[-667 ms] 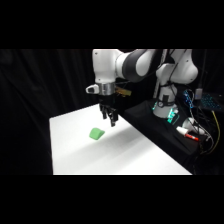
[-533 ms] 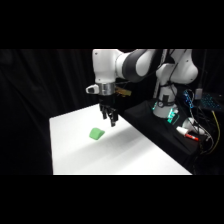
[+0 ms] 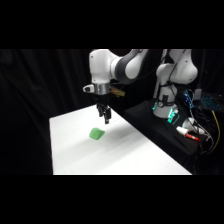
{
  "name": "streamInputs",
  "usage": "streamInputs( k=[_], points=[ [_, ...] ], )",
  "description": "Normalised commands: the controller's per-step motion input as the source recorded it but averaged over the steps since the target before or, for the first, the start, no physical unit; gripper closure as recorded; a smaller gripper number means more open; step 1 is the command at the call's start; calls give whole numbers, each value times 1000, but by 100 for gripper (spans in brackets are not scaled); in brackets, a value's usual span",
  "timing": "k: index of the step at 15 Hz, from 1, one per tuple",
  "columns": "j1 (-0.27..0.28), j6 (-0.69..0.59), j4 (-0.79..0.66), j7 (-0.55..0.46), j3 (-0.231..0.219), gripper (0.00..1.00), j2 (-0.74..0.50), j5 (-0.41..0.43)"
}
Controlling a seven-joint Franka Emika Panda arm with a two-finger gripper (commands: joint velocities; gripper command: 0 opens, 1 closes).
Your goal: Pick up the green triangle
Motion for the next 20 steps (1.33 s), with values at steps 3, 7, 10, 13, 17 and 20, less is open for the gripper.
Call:
streamInputs(
  k=[3, 7, 10, 13, 17, 20],
  points=[
    [-119, 245, 170, -102, -46, 0, 246, 47],
    [-98, 316, 166, -116, 17, 0, 354, 140],
    [-107, 275, 157, -99, 64, 0, 354, 155],
    [-158, 256, 141, -136, 124, 0, 289, 186],
    [-177, 219, 155, -156, 161, 0, 252, 183],
    [-152, 181, 177, -149, 143, 0, 218, 131]
  ],
)
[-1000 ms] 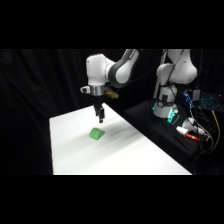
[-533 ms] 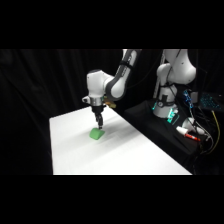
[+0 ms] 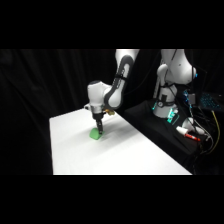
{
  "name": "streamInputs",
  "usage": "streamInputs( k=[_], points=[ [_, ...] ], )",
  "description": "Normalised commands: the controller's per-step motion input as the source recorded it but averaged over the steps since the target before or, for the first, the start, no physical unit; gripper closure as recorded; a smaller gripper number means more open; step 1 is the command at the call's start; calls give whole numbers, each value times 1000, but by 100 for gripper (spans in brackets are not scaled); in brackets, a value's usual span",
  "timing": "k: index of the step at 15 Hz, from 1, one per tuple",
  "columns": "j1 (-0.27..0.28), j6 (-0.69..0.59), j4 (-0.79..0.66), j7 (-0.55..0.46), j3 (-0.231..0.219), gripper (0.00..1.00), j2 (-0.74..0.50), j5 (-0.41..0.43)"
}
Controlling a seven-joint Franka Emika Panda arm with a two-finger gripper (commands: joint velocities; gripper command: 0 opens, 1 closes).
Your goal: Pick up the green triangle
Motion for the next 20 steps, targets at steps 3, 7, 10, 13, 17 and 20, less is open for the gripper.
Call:
streamInputs(
  k=[3, 7, 10, 13, 17, 20],
  points=[
    [-135, 150, 199, -128, 122, 0, 191, 109],
    [-66, 126, 184, -65, 62, 43, 142, 44],
    [-19, 103, 142, -41, 31, 65, 102, -1],
    [13, 44, 111, -8, 7, 85, 74, -21],
    [40, -244, 45, 40, -17, 96, -115, -30],
    [98, -543, -22, 41, -70, 96, -389, -106]
  ],
)
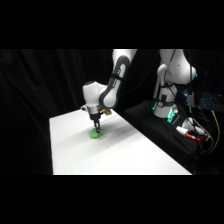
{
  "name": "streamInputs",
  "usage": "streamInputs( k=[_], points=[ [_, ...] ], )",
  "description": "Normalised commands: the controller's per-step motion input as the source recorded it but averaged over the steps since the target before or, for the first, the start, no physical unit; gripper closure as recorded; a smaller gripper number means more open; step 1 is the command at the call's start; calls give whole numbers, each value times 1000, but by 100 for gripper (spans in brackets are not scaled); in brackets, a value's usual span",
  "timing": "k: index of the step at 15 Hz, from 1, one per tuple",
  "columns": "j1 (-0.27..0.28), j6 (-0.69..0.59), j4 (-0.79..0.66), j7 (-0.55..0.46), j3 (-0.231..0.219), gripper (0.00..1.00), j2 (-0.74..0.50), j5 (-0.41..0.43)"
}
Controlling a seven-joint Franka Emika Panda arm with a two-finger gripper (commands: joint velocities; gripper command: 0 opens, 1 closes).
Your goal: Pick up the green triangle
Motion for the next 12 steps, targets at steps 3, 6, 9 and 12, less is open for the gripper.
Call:
streamInputs(
  k=[3, 6, 9, 12],
  points=[
    [90, -639, 19, -28, -61, 96, -483, -98],
    [112, -580, 74, -37, -88, 96, -446, -121],
    [123, -498, 136, -55, -95, 96, -333, -123],
    [131, -419, 172, -46, -96, 96, -239, -135]
  ],
)
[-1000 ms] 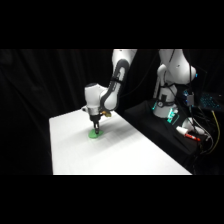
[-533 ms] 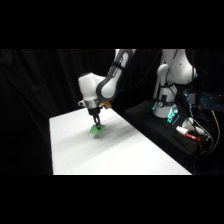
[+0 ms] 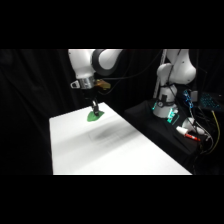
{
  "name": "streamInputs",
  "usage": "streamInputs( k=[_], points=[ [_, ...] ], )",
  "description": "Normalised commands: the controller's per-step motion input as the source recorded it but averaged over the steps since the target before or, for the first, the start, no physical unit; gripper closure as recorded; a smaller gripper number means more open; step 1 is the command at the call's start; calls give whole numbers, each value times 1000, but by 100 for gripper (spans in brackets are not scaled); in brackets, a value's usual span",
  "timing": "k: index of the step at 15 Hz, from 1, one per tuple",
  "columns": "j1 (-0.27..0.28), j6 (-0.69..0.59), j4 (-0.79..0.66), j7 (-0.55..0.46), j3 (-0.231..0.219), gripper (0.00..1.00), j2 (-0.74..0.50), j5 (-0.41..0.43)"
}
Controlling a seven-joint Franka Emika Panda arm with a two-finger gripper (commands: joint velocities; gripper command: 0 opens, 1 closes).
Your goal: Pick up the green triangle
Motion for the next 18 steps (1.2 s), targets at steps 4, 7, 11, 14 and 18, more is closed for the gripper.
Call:
streamInputs(
  k=[4, 7, 11, 14, 18],
  points=[
    [113, -288, 170, -89, -77, 96, -129, -72],
    [94, -131, 109, -109, -68, 96, -74, -45],
    [78, -61, 64, -114, -68, 96, -81, -46],
    [71, 19, 21, -66, -70, 96, -106, -20],
    [98, 59, -10, 121, -68, 96, -120, 1]
  ],
)
